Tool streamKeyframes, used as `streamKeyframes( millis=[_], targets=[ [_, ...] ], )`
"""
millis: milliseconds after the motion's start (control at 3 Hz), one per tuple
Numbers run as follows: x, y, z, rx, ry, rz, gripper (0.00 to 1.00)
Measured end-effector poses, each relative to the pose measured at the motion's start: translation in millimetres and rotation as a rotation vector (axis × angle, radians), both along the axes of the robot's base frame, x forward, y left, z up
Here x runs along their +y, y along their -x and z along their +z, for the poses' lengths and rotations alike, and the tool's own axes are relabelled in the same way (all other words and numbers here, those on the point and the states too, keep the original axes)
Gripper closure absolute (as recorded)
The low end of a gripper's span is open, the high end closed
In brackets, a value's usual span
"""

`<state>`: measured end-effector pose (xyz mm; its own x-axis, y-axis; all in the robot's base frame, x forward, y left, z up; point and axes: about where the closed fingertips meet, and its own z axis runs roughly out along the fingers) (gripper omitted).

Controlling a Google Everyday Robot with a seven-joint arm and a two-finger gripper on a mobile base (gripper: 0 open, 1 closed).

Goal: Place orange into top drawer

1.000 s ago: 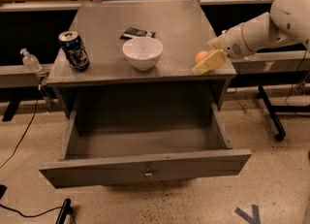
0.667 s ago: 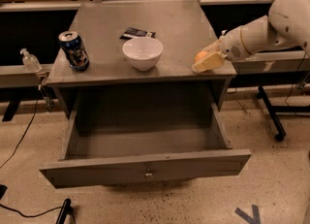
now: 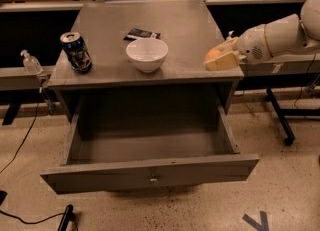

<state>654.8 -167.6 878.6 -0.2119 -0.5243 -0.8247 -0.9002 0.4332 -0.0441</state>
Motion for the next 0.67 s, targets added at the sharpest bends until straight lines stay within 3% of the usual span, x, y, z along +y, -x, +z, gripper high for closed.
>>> streamKeyframes(
  millis=[333, 667],
  targets=[
    [20.8, 48.8, 7.1, 0.021, 0.03, 0.065, 1.0],
    [28.0, 56.5, -2.9, 0.044, 0.036, 0.081, 1.0]
  ],
)
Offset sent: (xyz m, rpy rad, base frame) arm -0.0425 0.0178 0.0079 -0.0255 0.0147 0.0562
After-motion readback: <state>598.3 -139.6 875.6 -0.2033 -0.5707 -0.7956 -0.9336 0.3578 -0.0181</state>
